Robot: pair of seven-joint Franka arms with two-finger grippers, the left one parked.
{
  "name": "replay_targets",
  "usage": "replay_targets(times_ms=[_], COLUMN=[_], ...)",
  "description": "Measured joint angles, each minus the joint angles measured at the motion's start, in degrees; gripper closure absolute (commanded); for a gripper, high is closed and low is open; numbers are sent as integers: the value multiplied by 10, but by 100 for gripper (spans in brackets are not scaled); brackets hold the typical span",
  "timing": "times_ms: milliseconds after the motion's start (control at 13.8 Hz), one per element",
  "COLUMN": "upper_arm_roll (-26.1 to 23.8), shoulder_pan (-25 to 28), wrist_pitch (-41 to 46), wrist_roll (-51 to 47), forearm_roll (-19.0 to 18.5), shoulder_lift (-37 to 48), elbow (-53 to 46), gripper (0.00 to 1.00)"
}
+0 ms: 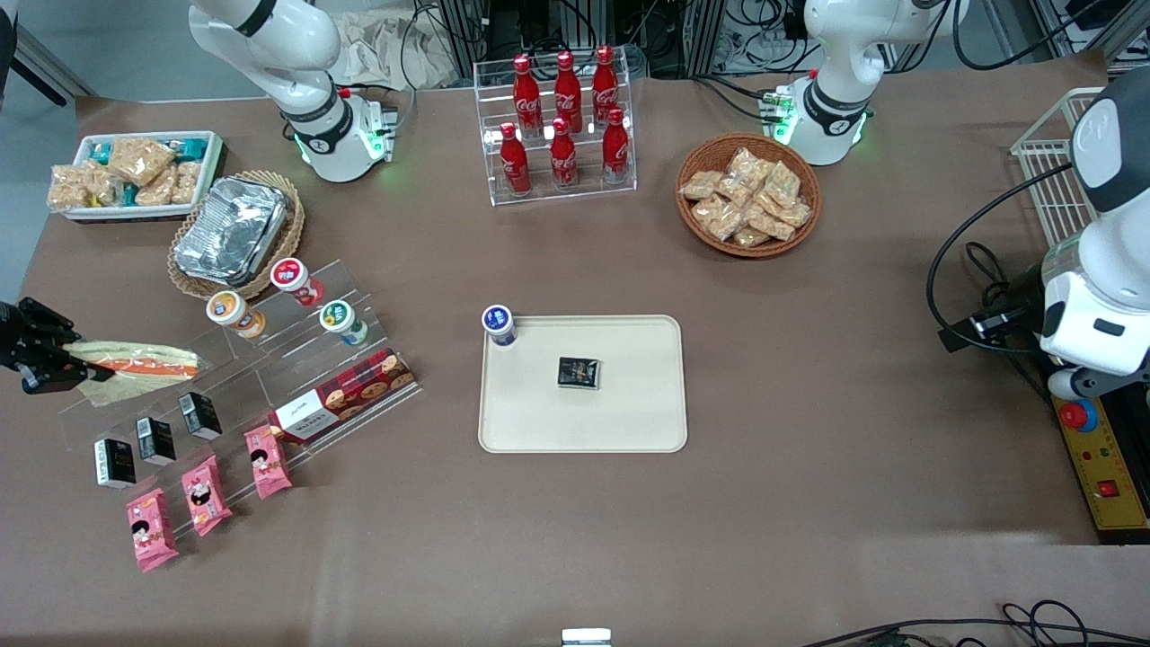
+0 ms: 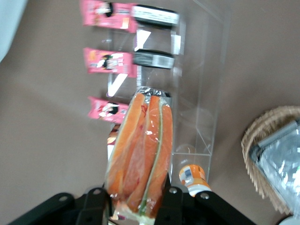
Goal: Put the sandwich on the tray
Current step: 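Lift the sandwich off the rack with the right gripper, then carry the sandwich with the right gripper over the cream tray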
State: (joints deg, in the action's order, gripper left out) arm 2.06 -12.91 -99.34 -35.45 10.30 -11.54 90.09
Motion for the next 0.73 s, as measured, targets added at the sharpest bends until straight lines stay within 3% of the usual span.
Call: replay_targets(times_ms=[436,727], upper_arm_roll=[-2,-3], shoulder_pan=[88,178], wrist_pitch=[-3,-75], wrist_roll=[225,352], forearm_roll=[-1,-1], shoulder_lift=[-18,-46], elbow=[-36,-37], gripper=[62,62])
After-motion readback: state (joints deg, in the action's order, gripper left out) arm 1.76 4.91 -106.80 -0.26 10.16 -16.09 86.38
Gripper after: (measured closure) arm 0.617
